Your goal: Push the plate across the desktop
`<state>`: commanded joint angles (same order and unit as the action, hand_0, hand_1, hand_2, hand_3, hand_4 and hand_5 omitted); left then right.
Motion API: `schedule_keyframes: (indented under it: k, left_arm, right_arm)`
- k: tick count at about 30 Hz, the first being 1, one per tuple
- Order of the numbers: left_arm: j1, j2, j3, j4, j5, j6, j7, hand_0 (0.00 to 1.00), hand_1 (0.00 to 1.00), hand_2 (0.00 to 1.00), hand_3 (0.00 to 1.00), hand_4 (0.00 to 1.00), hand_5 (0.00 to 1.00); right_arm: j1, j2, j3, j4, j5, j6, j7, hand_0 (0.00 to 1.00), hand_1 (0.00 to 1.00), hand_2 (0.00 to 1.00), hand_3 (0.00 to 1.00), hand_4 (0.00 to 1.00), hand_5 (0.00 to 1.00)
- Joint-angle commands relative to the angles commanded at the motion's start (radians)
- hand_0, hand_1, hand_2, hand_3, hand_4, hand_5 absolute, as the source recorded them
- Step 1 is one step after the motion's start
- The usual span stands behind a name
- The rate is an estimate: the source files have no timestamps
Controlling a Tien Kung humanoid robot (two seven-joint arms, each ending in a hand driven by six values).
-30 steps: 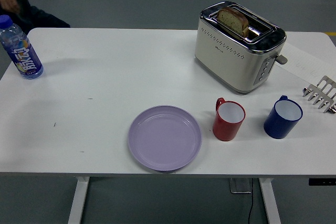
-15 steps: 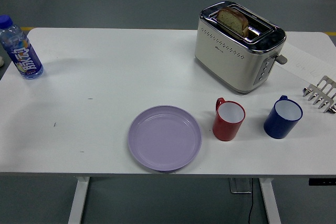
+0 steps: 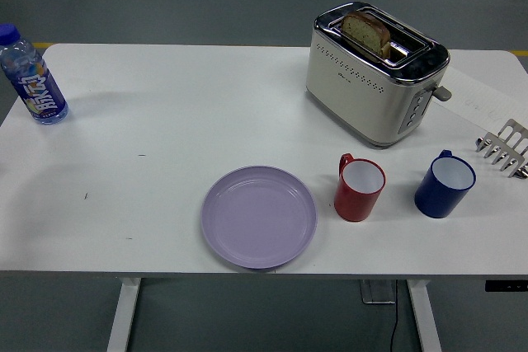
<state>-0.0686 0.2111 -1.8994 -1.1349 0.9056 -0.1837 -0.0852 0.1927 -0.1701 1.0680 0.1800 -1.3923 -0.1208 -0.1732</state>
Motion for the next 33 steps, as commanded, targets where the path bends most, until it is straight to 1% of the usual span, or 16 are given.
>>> schedule_keyframes:
  k: [9,12,15,20,33]
  left_arm:
    - [0.009,0.003,0.008,-0.001,0.001,-0.003,0.003,0.752,0.792,0.783,0.774,0.617,0.998]
    - [0.014,0.003,0.009,0.001,0.001,-0.002,0.003,0.753,0.794,0.785,0.775,0.621,0.998]
    - [0.010,0.003,0.013,0.000,0.001,-0.003,0.002,0.753,0.794,0.785,0.775,0.621,0.998]
    - [0.000,0.005,0.027,-0.002,0.001,-0.005,0.002,0.754,0.795,0.786,0.778,0.624,0.998]
    - [-0.001,0.008,0.024,-0.008,0.000,-0.003,0.001,0.754,0.793,0.787,0.779,0.628,0.998]
  right_arm:
    - [0.004,-0.005,0.002,0.000,-0.004,-0.001,0.001,0.638,0.618,0.664,0.603,0.192,0.101]
    - [0.000,-0.005,-0.008,0.000,0.014,-0.004,0.005,0.640,0.618,0.664,0.603,0.192,0.099]
    - [-0.004,-0.004,-0.014,0.000,0.029,-0.006,0.007,0.640,0.618,0.664,0.603,0.192,0.099]
    - [-0.009,0.000,-0.005,0.000,0.014,-0.004,0.004,0.638,0.617,0.664,0.603,0.191,0.099]
    - [-0.008,0.003,-0.008,0.000,0.028,-0.005,0.004,0.638,0.618,0.665,0.603,0.192,0.099]
